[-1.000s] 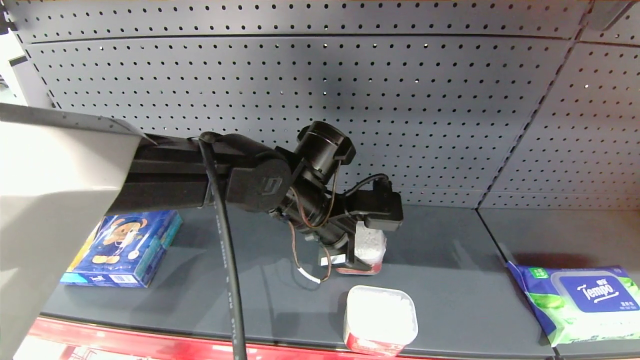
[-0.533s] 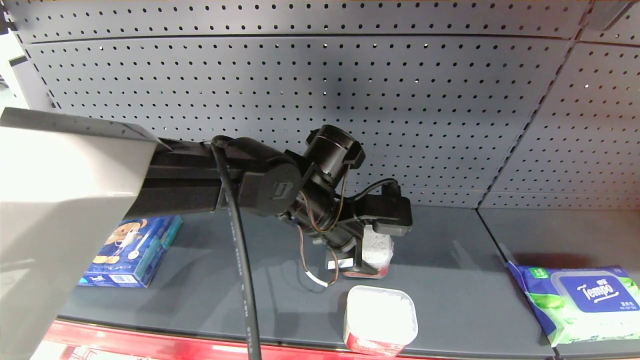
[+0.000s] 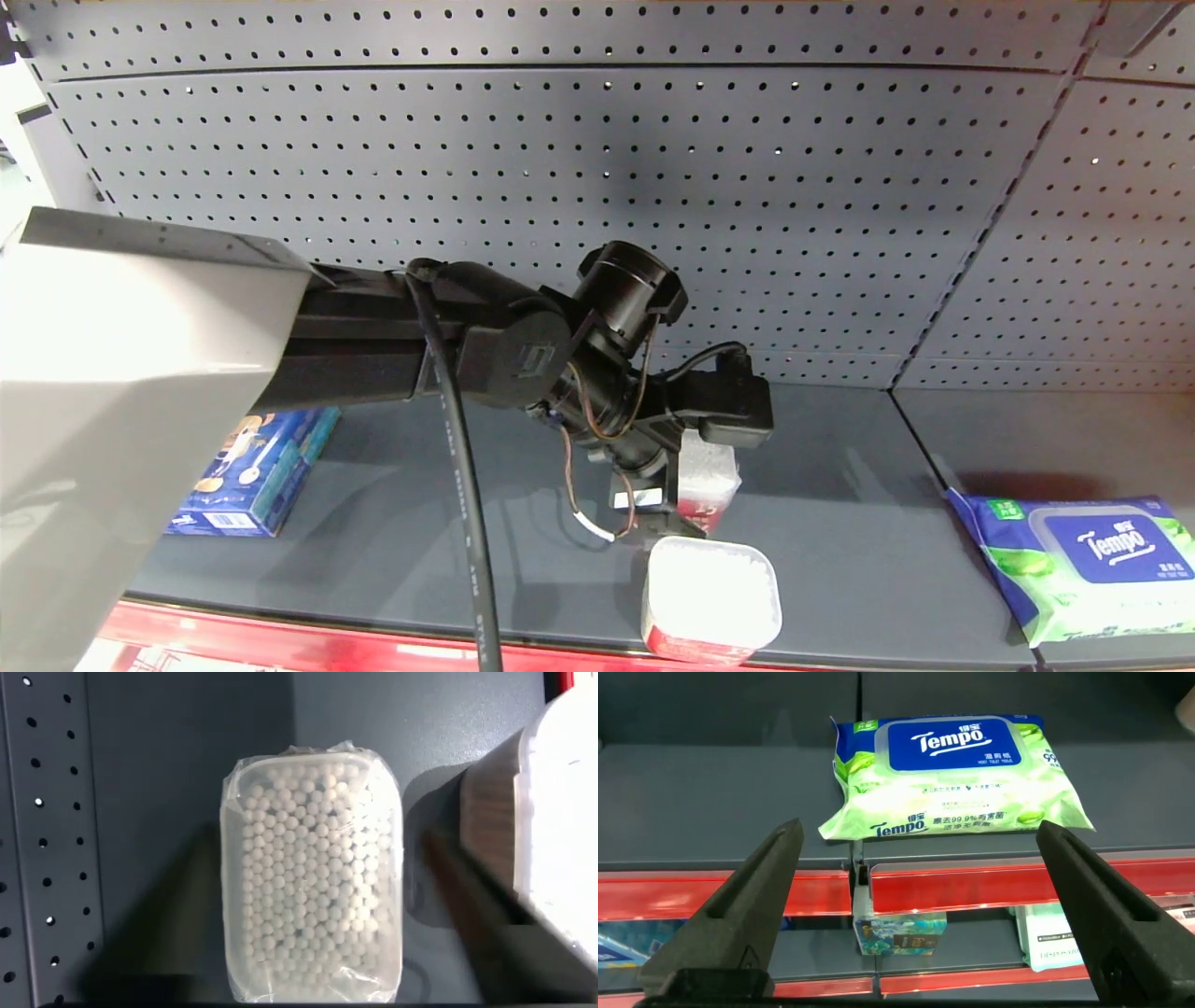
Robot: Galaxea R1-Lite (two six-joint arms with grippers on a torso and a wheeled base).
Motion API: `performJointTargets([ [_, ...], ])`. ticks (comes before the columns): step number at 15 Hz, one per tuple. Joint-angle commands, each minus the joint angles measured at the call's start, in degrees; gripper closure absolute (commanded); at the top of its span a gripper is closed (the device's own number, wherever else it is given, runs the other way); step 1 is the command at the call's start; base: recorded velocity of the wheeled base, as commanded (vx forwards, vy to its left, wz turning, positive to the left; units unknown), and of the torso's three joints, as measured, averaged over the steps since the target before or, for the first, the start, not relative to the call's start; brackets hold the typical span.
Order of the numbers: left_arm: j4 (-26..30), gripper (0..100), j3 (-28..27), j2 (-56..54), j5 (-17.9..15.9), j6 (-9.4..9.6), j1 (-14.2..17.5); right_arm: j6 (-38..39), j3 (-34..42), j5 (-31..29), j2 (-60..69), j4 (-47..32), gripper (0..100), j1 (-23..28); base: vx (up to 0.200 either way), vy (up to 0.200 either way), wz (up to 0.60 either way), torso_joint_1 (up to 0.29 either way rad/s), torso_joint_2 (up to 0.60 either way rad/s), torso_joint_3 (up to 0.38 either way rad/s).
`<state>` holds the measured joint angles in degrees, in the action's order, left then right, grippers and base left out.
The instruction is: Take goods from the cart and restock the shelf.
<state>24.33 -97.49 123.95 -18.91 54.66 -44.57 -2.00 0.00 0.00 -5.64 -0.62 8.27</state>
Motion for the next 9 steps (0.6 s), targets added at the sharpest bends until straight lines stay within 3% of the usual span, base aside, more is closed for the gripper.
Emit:
performJointTargets([
  [1, 0.01, 0, -0.33, 0.15, 0.01, -0.08, 0.01, -0.02, 0.0, 0.0, -0.07, 0.01, 0, 0.0, 0.0, 0.0, 0.0, 0.0, 0.0, 0.0],
  [4, 0.01, 0, -0.33, -0.2, 0.01, -0.08, 0.62, -0.02, 0.0, 0.0, -0.07, 0.01, 0, 0.0, 0.0, 0.0, 0.0, 0.0, 0.0, 0.0],
  [9, -0.16, 0, -0.07, -2.66, 0.01, -0.26, 4.93, -0.02, 0.0, 0.0, -0.07, 0.01, 0, 0.0, 0.0, 0.0, 0.0, 0.0, 0.0, 0.0],
])
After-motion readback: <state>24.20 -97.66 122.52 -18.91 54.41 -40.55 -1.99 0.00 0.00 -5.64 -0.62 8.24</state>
